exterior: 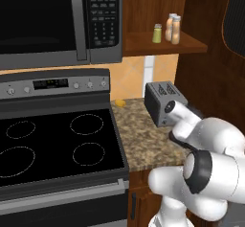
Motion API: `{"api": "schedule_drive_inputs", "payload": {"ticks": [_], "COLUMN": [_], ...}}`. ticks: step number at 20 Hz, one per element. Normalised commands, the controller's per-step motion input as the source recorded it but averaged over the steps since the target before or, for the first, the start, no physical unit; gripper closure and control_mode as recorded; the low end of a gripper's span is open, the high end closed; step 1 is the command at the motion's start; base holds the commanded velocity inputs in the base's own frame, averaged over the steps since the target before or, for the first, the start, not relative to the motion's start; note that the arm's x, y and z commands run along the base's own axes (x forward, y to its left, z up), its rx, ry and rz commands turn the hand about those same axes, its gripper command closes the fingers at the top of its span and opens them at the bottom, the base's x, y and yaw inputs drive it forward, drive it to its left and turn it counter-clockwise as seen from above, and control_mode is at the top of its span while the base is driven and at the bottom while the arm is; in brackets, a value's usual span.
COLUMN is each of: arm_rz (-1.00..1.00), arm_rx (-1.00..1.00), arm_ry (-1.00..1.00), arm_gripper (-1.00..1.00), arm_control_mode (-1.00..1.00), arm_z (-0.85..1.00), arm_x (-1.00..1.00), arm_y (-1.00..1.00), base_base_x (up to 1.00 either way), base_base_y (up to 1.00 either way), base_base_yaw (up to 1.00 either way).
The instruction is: Put the shaker and condiment bottle from the counter next to their counterparts in the cabinet.
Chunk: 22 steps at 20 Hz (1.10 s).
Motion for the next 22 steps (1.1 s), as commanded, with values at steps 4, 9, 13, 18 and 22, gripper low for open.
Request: {"api": "schedule_drive_inputs", "payload": {"ticks": [4,9,13,18,22], "arm_rz": [0.26,0.24,0.22,0.23,0.23], "arm_rx": [0.00,0.00,0.00,0.00,0.00], "arm_ry": [-0.07,-0.16,-0.16,-0.03,-0.11], "arm_gripper": [1.00,1.00,1.00,1.00,1.00], "arm_control_mode": [-1.00,-1.00,-1.00,-1.00,-1.00], "arm_z": [0.69,0.88,0.92,0.88,0.99], "arm_x": [-0.37,-0.51,-0.45,-0.17,-0.10], "arm_y": [0.45,0.42,0.39,0.51,0.47], "base_base_x": [0.00,0.00,0.00,0.00,0.00], "base_base_y": [0.00,0.00,0.00,0.00,0.00], "base_base_yaw": [0.00,0.00,0.00,0.00,0.00]}}
